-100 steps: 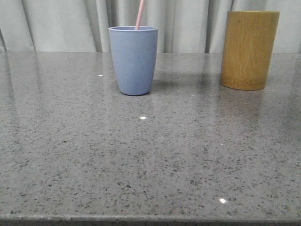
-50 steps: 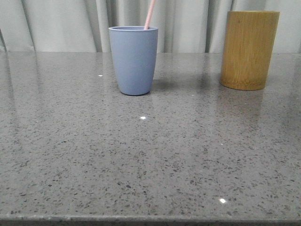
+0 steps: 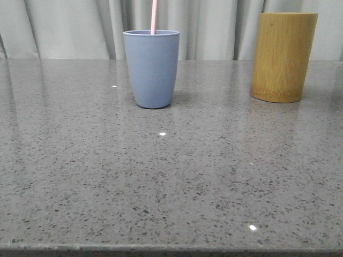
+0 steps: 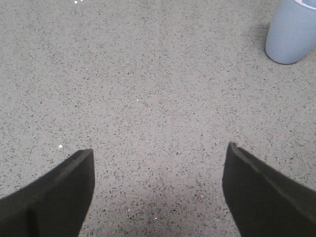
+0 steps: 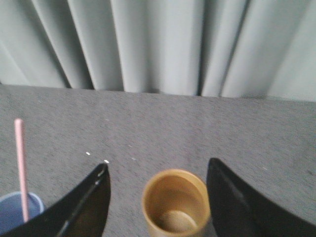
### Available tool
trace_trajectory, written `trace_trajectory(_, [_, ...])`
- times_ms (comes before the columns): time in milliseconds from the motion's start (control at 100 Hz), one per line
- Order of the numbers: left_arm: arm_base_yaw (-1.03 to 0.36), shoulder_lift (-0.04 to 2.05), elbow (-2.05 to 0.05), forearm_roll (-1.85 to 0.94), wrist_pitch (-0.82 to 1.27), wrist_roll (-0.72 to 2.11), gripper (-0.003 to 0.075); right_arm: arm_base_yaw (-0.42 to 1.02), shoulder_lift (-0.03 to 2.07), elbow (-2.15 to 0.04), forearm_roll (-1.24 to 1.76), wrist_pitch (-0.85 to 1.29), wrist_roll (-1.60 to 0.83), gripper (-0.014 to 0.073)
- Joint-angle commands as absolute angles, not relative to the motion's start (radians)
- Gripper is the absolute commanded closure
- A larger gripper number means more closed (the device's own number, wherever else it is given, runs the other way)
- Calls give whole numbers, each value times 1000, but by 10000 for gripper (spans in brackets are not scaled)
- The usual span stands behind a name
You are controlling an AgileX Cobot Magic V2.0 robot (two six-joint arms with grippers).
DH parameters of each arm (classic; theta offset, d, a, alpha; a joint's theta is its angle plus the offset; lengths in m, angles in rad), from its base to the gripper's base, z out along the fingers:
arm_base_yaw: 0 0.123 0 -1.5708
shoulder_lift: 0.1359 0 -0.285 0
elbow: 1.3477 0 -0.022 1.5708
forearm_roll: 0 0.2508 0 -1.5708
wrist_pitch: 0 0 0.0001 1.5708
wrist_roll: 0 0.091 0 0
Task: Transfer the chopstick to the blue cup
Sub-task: 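Open the right gripper and withdraw it from the blue cup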
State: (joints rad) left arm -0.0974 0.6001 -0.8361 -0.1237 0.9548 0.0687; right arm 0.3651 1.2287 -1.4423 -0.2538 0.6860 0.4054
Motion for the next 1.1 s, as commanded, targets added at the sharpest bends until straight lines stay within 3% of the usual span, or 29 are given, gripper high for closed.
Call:
trace_trajectory(0, [-94, 603, -862, -131, 893, 56, 194, 358, 1155, -1475, -340, 773, 400, 149])
trace_trajectory(130, [-94, 603, -862, -131, 893, 56, 194, 358, 1066, -1406, -383, 858, 400, 149])
trace_trajectory(710, [-94, 603, -862, -131, 894, 56, 194, 358, 469, -746, -367, 723, 433, 149])
trace_trajectory(1020, [-94, 603, -862, -131, 894, 56, 195, 358, 336, -668, -364, 695, 446, 151])
trace_trajectory(1090, [-94, 603, -862, -131, 894, 56, 227, 358, 336, -668, -364, 695, 446, 159])
